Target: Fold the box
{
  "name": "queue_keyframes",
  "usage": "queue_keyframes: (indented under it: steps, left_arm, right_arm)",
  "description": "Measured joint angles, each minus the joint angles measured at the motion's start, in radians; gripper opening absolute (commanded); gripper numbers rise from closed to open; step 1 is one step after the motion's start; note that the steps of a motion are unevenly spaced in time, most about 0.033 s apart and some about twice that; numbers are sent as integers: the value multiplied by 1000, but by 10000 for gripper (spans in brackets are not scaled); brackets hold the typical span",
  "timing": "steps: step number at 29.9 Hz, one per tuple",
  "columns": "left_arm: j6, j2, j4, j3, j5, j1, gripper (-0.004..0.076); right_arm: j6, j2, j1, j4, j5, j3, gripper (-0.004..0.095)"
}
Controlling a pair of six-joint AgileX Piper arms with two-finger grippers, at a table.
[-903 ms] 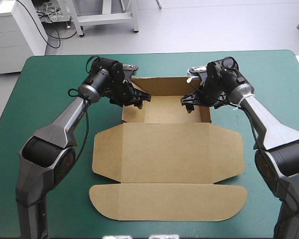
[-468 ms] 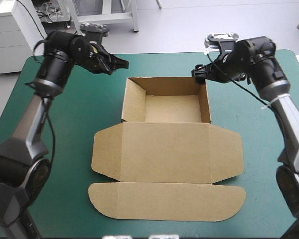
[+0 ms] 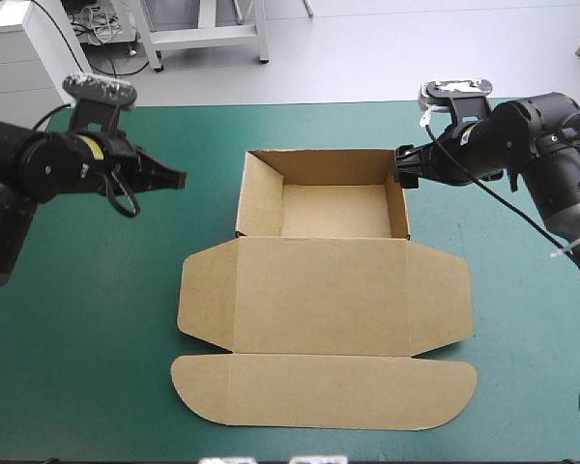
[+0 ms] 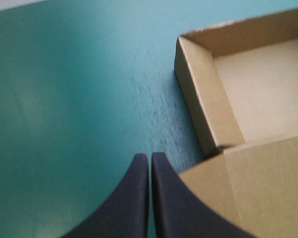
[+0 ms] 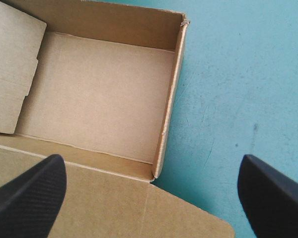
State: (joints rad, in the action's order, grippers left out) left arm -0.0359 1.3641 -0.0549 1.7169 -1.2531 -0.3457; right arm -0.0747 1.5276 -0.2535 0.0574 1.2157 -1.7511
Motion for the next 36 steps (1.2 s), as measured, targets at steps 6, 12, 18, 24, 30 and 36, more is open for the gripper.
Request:
queue_keyframes:
  steps: [6,12,18,24,30,36]
  left_arm:
    - [3,-210,18,-333,0,0,-8]
    - [3,-448,34,-577,40,0,-8]
    - [3,-627,38,-758,116,0,-8]
    - [3,-728,46,-874,128,0,-8]
    - [4,-772,55,-913,145,0,-8]
    - [4,-780,60,-916,155,0,-8]
  right_arm:
    - [-4,71,0,0,-25,1,862]
    - [-4,207,0,9,-68,1,862]
    - [-4,333,0,17,-105,8,862]
    - [-4,403,0,17,-168,9,862]
    - [-4,429,0,13,-187,9,861]
    - [-4,459,0,2,-176,9,859]
